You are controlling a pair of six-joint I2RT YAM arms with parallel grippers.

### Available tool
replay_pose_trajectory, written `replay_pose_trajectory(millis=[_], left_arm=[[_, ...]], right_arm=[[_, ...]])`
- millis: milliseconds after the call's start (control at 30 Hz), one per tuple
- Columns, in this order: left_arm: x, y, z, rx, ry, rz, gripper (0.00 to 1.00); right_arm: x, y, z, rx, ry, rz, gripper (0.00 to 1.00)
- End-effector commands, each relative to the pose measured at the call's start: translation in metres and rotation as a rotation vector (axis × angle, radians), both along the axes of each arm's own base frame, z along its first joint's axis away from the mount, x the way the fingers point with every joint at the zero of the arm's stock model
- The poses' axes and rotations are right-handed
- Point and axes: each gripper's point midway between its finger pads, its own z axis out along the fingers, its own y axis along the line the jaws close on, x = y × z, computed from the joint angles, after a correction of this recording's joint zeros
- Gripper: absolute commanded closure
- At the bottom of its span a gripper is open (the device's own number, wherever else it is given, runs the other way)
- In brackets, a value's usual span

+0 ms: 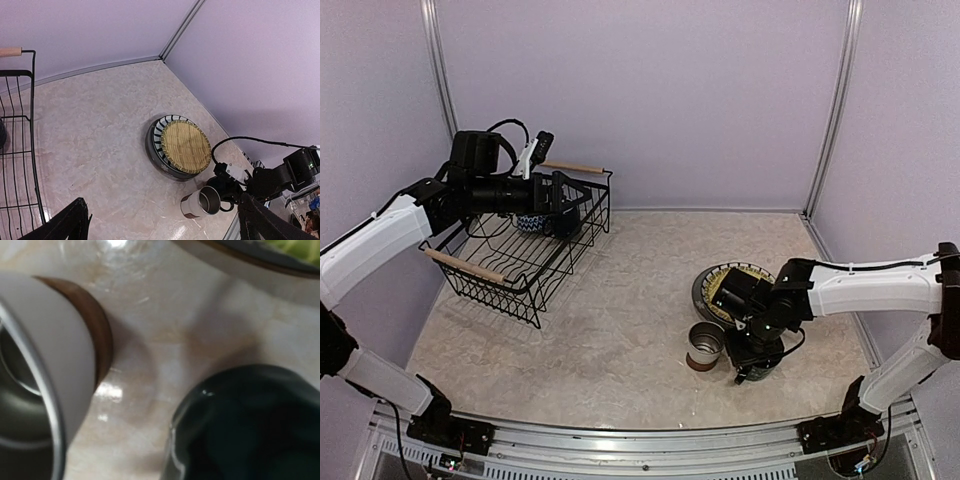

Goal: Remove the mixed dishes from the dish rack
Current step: Place the cup at the center of the board.

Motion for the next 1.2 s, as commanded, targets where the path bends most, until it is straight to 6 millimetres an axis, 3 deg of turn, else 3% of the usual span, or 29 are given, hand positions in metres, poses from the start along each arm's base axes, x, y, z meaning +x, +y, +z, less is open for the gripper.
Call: replay_pose_trajectory(millis=[0, 300, 733, 900, 1167], left_arm=[[-0.003, 0.001, 0.007, 0.013, -0.027, 0.000, 0.01], [0.001, 0.004, 0.003, 0.038, -0.041, 0.028, 0.01], [0.021, 0.024, -0.013, 0.169, -0.094, 0.126, 0.01], [0.036, 0.045, -0.016, 0.196, -0.094, 0.181, 0.01], [0.076, 0.105, -0.025, 0.159, -0.005, 0.275, 0.01]], right_arm=[[0.004, 0.013, -0.001, 0.004, -0.028, 0.046, 0.96], [-0.001, 0.021, 0.000, 0.008, -0.040, 0.058, 0.75], [0.007, 0.007, 0.042, 0.073, -0.173, -0.020, 0.33], [0.009, -0.002, 0.061, 0.130, -0.239, -0.057, 0.25], [0.011, -0.014, 0.083, 0.266, -0.350, -0.119, 0.20]])
